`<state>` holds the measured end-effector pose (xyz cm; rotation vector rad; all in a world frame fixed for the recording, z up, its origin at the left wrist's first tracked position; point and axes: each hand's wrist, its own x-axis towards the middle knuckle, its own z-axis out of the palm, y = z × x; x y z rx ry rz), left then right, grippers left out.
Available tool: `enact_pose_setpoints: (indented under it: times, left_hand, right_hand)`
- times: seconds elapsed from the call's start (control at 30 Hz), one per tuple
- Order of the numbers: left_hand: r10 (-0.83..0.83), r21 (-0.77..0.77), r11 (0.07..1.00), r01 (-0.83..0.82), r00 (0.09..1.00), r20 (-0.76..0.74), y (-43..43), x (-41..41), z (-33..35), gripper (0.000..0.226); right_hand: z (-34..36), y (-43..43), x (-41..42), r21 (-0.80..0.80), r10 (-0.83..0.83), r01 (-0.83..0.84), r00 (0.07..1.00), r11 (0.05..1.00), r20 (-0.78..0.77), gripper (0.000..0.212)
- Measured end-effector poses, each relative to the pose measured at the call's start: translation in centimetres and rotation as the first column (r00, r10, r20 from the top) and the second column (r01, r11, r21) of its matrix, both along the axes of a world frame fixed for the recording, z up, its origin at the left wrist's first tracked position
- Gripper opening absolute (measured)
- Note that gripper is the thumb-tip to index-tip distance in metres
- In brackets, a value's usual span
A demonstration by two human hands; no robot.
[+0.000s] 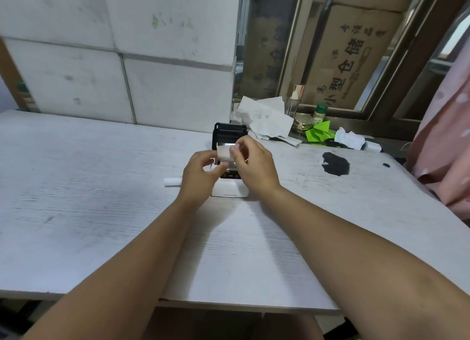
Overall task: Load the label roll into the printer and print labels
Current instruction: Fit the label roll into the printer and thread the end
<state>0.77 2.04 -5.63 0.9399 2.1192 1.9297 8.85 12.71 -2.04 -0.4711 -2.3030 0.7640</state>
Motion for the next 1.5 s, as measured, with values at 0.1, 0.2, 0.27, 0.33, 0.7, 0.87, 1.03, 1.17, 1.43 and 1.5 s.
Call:
enact_pose_setpoints:
  times: [0.1, 0.2, 0.27, 0.33, 0.7, 0.87, 1.03, 1.17, 1.43, 1.5]
  left_hand:
    - [0.053, 0.064, 0.996, -0.058, 0.995, 0.083, 0.8, 0.3, 0.6, 0.01]
    - [0.092, 0.011, 0.996, -0.092, 0.995, -0.037, 0.7, 1.1, 0.1, 0.026]
    - [0.09, -0.043, 0.994, -0.097, 0.984, -0.154, 0.6, 0.9, -0.4, 0.029]
    - [0.09, -0.083, 0.99, -0.11, 0.971, -0.22, 0.5, 0.6, -0.6, 0.033]
    - [0.12, -0.1, 0.981, -0.168, 0.92, -0.374, 0.7, 0.7, -0.9, 0.026]
    - [0.143, -0.111, 0.968, -0.224, 0.86, -0.49, 0.7, 1.2, -0.9, 0.027]
    - [0.234, -0.104, 0.933, -0.343, 0.803, -0.548, 0.7, 1.8, -0.6, 0.033]
    - [0.247, -0.11, 0.926, -0.362, 0.799, -0.548, 0.5, 1.7, -0.7, 0.026]
    - [0.202, -0.146, 0.943, -0.298, 0.864, -0.461, 0.4, 1.8, -1.0, 0.042]
    - [0.155, -0.192, 0.95, -0.247, 0.905, -0.396, 0.4, 1.7, -1.2, 0.057]
  right_hand:
    - [0.3, 0.1, -0.5, -0.164, -0.037, 0.018, 0.993, 0.986, -0.113, 0.026]
    - [0.7, 0.9, -1.4, -0.351, -0.162, 0.091, 0.97, 0.932, -0.179, 0.029]
    - [0.8, 1.7, -2.1, -0.335, -0.176, 0.133, 0.979, 0.933, -0.103, 0.032]
    - [1.3, 2.4, -2.7, -0.263, -0.131, 0.124, 0.991, 0.957, -0.01, 0.039]
    - [1.7, 3.3, -5.3, -0.376, -0.002, 0.029, 0.997, 0.926, 0.072, 0.034]
    - [1.3, 3.0, -4.2, -0.342, -0.055, 0.052, 0.998, 0.938, 0.002, 0.03]
    - [0.9, 2.6, -3.2, -0.339, -0.072, 0.079, 0.997, 0.937, 0.032, 0.031]
    - [0.2, 2.0, -2.7, -0.3, -0.058, 0.065, 0.998, 0.952, 0.033, 0.012]
    - [-0.1, 1.9, -1.4, -0.383, 0.002, 0.04, 0.994, 0.923, 0.11, 0.03]
    - [-0.5, 1.9, -1.4, -0.402, 0.023, 0.027, 0.993, 0.915, 0.119, 0.031]
